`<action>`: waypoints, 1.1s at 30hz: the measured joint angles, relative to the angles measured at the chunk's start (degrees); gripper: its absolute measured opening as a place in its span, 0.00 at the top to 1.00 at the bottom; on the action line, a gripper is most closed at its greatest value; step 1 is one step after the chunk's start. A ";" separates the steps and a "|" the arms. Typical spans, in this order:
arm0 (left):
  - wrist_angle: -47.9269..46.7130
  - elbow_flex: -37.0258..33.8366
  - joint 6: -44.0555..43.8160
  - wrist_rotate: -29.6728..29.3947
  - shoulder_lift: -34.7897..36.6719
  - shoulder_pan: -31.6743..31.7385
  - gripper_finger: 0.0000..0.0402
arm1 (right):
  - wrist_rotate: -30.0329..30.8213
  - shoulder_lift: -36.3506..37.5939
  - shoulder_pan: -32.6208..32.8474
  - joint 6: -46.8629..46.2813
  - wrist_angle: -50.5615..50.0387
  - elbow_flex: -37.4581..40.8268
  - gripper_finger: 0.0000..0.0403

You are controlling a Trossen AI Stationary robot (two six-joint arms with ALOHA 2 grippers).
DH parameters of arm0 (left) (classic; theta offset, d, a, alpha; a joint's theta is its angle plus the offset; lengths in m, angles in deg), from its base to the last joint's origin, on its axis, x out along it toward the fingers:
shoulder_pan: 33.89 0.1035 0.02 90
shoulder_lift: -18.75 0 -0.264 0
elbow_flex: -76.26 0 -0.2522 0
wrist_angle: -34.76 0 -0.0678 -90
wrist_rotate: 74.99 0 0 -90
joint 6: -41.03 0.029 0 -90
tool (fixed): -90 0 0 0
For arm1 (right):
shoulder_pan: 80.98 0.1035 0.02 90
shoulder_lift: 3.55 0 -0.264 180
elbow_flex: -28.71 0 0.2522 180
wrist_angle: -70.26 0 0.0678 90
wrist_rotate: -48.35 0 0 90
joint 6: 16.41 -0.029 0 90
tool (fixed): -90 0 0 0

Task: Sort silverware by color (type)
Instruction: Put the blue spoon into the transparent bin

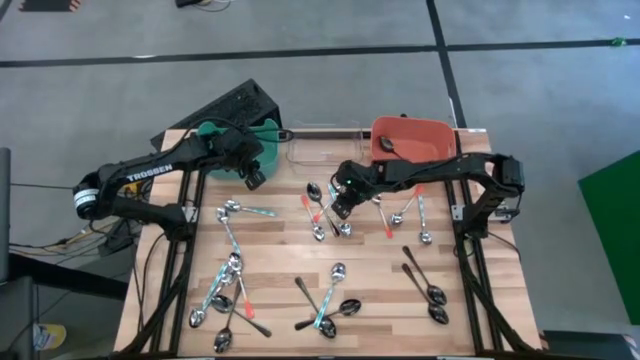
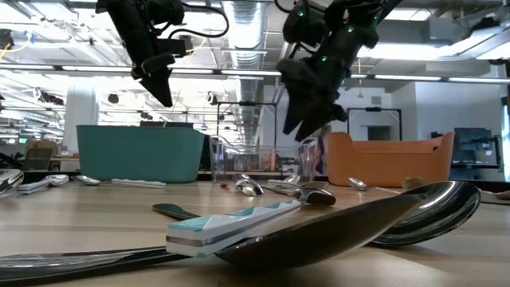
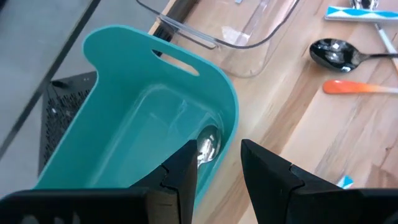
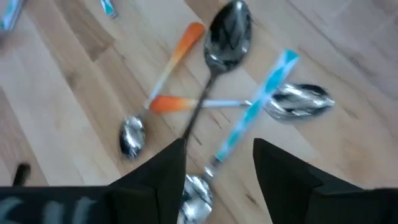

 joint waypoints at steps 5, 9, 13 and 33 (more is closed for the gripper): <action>0.08 0.00 1.74 -1.07 -0.02 0.11 0.72 | 0.06 -2.73 0.14 -1.70 5.17 -0.08 0.51; 0.08 -0.11 -1.92 -3.41 -0.02 0.11 0.72 | -0.34 -5.84 -0.20 -1.53 5.60 -1.09 0.53; 0.37 -0.15 -1.36 -4.46 -0.02 0.14 0.72 | -0.52 -5.59 -1.10 -1.51 1.12 -3.95 0.54; 5.26 -0.17 -12.62 -2.77 -0.02 0.15 0.72 | 0.19 -5.33 -1.41 3.62 -8.01 -11.49 0.55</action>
